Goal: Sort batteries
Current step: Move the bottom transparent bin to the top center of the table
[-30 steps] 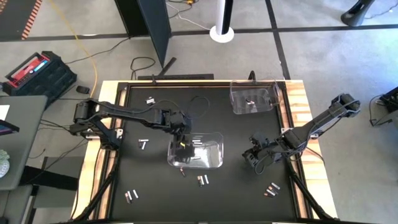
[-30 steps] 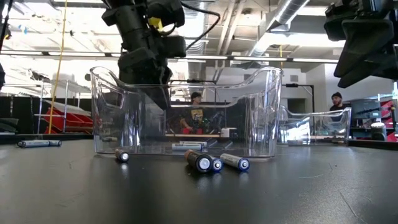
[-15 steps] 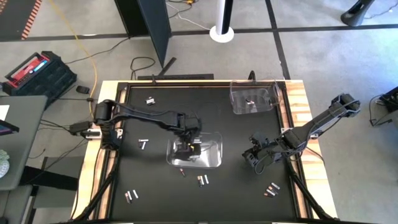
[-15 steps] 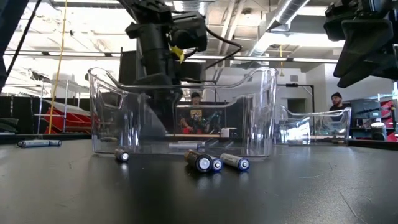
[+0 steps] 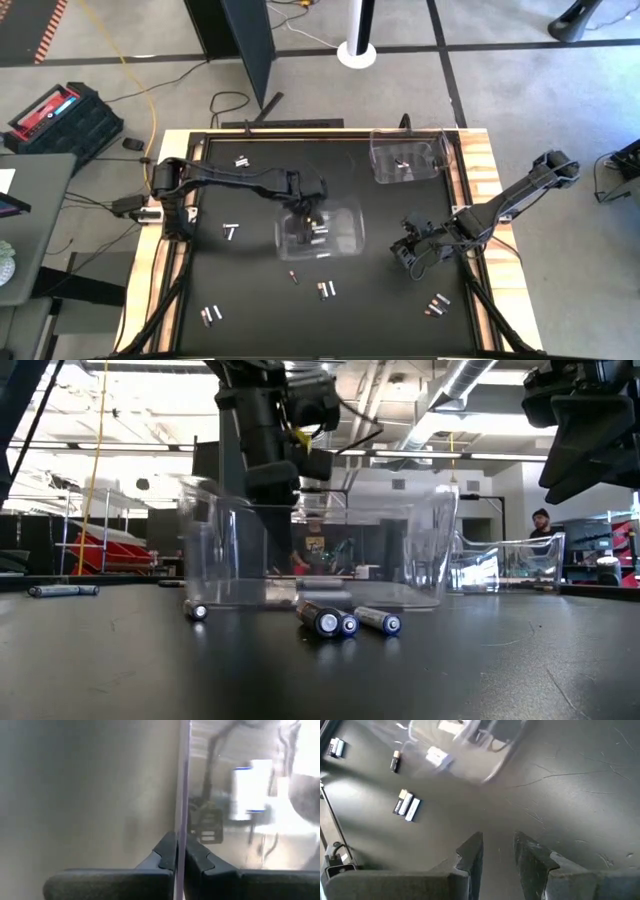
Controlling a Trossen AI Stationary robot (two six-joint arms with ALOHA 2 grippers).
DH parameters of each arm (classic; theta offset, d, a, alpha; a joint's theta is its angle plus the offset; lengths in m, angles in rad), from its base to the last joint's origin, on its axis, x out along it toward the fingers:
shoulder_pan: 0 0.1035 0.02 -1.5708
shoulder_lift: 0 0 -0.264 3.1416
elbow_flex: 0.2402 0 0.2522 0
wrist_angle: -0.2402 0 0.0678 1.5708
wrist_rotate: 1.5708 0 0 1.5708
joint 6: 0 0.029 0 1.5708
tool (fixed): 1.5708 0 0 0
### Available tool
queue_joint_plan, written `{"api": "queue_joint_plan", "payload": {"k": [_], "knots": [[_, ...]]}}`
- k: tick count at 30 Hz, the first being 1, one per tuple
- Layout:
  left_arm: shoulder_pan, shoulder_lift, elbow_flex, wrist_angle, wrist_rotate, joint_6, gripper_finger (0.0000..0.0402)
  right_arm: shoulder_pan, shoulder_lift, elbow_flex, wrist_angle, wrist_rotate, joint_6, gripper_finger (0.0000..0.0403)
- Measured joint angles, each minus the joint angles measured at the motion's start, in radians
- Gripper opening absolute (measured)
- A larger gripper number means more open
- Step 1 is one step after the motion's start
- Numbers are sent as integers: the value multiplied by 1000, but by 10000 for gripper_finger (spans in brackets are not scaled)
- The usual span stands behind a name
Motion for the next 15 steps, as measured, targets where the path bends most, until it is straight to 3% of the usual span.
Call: {"api": "queue_joint_plan", "payload": {"k": [6,15], "knots": [[106,0,0,-38,27,-235,1,0,0,0,-1,0,-1,127],[196,0,0,-71,45,-730,1,3,0,0,-4,0,-1,127]]}}
